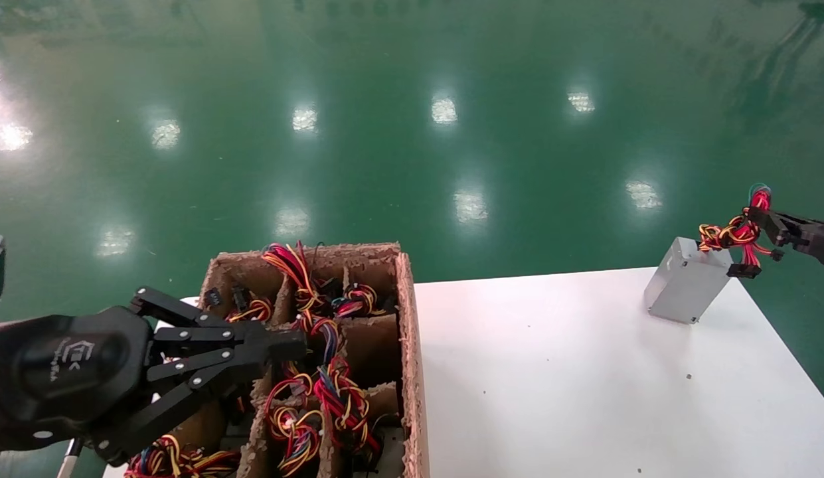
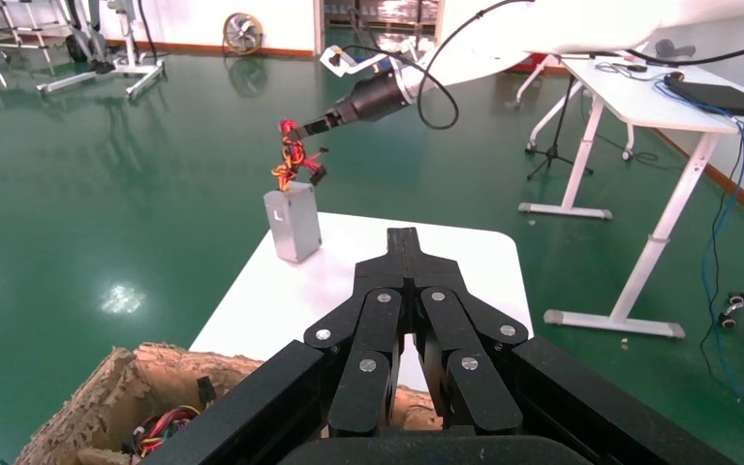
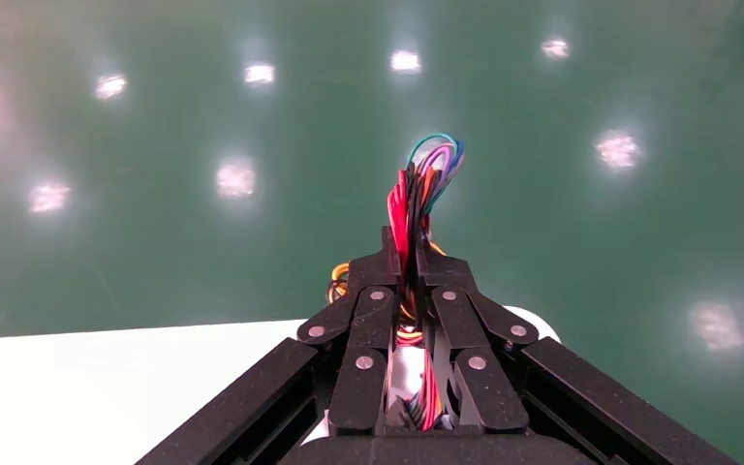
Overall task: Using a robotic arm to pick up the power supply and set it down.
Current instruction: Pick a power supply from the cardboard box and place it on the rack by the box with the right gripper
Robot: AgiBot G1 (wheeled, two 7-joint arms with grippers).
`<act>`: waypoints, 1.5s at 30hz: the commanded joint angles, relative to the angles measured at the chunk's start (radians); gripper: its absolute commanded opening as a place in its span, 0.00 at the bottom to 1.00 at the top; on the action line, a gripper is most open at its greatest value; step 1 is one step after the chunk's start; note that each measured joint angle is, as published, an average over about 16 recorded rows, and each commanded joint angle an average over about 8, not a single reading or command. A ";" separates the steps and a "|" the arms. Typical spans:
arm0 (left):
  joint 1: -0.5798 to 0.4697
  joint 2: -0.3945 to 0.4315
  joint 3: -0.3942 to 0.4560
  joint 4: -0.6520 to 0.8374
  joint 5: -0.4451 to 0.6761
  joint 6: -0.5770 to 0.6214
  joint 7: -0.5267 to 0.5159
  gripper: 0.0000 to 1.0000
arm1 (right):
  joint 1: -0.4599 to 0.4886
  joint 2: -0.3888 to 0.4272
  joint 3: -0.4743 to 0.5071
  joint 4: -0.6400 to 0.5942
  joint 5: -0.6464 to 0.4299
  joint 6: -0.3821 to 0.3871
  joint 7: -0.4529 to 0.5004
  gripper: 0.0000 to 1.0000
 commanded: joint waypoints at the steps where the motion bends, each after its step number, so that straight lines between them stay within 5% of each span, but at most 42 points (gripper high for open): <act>1: 0.000 0.000 0.000 0.000 0.000 0.000 0.000 0.00 | 0.002 0.003 -0.003 0.004 -0.004 -0.014 -0.002 0.00; 13: 0.000 0.000 0.000 0.000 0.000 0.000 0.000 0.00 | 0.015 0.030 -0.024 0.013 -0.033 -0.166 0.001 0.02; 20: 0.000 0.000 0.000 0.000 0.000 0.000 0.000 0.00 | 0.025 0.036 -0.034 0.007 -0.047 -0.197 0.003 0.86; 22: 0.000 0.000 0.000 0.000 0.000 0.000 0.000 0.00 | 0.027 0.036 -0.036 0.004 -0.051 -0.194 0.004 1.00; 45: 0.000 0.000 0.000 0.000 0.000 0.000 0.000 0.00 | 0.041 0.056 -0.040 -0.002 -0.056 -0.214 0.000 1.00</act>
